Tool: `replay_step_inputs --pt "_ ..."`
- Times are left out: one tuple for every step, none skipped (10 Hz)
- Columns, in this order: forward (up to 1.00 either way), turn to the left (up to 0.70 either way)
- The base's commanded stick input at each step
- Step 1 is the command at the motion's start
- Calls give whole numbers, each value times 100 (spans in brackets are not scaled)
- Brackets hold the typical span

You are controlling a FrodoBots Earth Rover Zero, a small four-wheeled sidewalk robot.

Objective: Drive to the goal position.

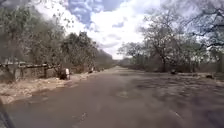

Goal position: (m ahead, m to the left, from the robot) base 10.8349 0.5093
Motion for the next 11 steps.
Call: replay_step_inputs --pt "70 0" --pt "70 0" --pt "70 0" --pt "70 0" --pt "70 0" --pt "70 0" --pt "70 0" --pt "70 0" --pt "70 0" --pt "70 0" --pt "70 0"
